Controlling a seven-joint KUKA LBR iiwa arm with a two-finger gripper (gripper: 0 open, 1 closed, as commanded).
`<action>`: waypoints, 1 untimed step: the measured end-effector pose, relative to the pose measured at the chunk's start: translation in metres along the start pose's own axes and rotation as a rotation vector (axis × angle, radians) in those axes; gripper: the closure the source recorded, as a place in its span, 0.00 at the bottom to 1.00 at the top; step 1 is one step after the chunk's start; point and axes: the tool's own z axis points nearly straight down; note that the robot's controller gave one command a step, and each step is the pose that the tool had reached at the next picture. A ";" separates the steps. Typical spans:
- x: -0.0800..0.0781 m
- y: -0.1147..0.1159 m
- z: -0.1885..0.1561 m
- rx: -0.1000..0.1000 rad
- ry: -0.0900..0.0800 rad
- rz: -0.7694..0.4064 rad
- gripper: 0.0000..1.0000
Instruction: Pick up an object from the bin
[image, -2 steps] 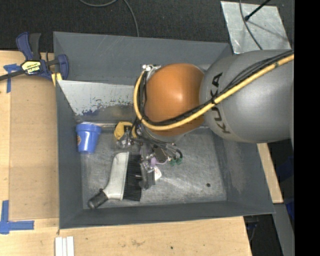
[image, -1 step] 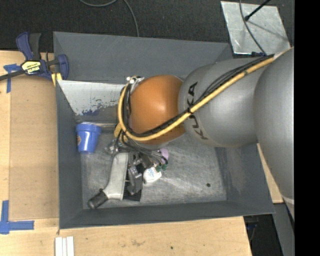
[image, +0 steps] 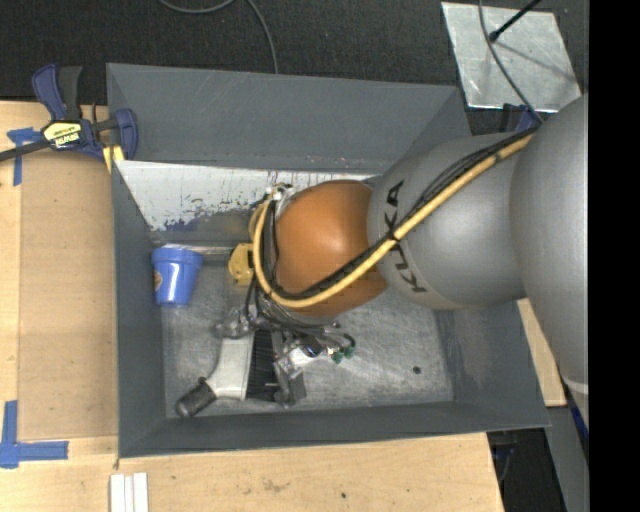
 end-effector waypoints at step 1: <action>-0.003 -0.024 0.036 0.004 -0.021 -0.115 1.00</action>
Offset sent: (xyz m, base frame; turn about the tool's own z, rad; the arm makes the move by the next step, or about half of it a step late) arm 0.0000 0.0000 0.0000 0.0000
